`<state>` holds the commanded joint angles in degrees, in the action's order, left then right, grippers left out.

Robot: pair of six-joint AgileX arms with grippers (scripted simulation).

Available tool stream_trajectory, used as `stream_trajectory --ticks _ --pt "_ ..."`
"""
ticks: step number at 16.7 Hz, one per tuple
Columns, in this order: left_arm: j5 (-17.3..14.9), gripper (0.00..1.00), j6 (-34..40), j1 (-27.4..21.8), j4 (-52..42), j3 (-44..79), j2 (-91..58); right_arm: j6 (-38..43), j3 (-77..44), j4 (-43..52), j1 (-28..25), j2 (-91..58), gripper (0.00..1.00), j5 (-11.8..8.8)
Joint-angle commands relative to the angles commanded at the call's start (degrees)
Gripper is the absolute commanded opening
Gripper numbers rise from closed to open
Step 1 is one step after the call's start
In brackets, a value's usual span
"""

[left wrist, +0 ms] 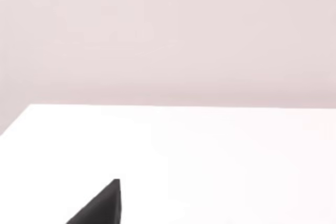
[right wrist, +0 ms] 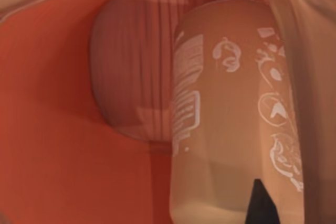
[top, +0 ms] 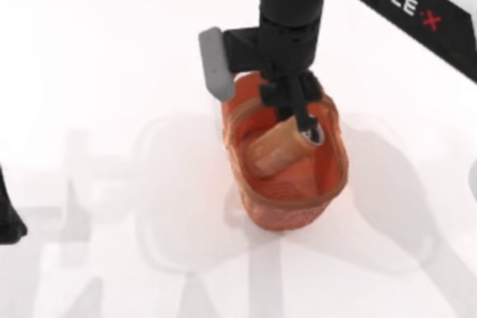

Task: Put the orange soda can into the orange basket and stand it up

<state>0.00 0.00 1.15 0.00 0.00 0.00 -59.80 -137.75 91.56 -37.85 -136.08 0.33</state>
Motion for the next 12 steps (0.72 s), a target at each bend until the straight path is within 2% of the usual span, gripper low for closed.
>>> stream_trajectory --ticks 7,12 --pt "0.0 1.0 0.0 0.0 0.0 0.0 0.0 -0.05 -0.96 0.9 0.1 -0.64 0.0 -0.01" --pt "0.0 1.0 0.0 0.0 0.0 0.0 0.0 -1.01 -13.83 9.8 0.7 -4.76 0.0 0.02"
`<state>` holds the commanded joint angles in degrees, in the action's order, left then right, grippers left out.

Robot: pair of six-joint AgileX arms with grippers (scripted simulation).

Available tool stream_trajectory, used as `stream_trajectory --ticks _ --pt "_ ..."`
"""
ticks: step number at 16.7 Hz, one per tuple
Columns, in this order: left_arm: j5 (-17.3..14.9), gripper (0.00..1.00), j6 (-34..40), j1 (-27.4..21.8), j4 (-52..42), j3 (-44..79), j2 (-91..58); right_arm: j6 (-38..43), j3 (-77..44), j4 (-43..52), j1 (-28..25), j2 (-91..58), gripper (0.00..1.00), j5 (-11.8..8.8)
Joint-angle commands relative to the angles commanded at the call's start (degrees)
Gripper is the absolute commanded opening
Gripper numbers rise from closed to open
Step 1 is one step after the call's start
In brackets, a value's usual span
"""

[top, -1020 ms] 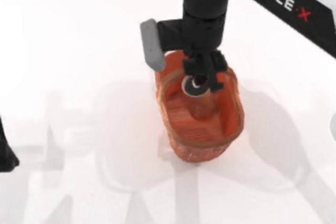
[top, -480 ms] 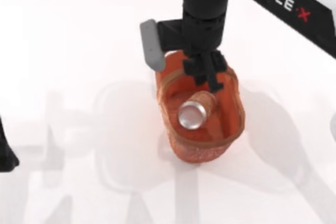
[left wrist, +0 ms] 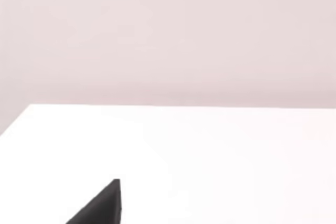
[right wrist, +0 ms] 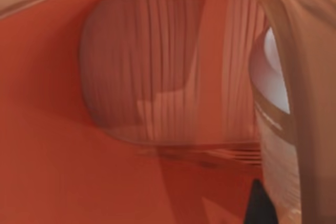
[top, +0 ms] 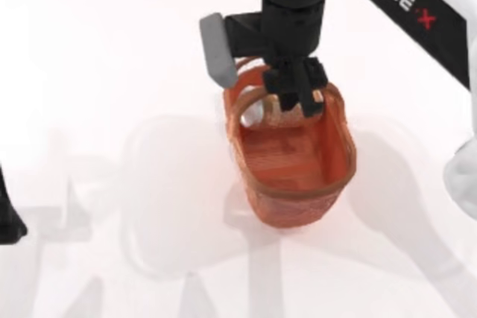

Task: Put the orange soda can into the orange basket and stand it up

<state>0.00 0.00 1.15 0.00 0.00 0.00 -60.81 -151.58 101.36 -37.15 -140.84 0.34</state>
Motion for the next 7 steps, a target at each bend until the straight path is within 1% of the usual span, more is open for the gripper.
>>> stream_trajectory --ticks 4,7 --pt "0.0 1.0 0.0 0.0 0.0 0.0 0.0 -0.84 -11.96 7.85 0.56 -3.03 0.0 0.06" --pt "0.0 1.0 0.0 0.0 0.0 0.0 0.0 -0.93 -14.68 10.23 0.88 -3.83 0.0 0.08"
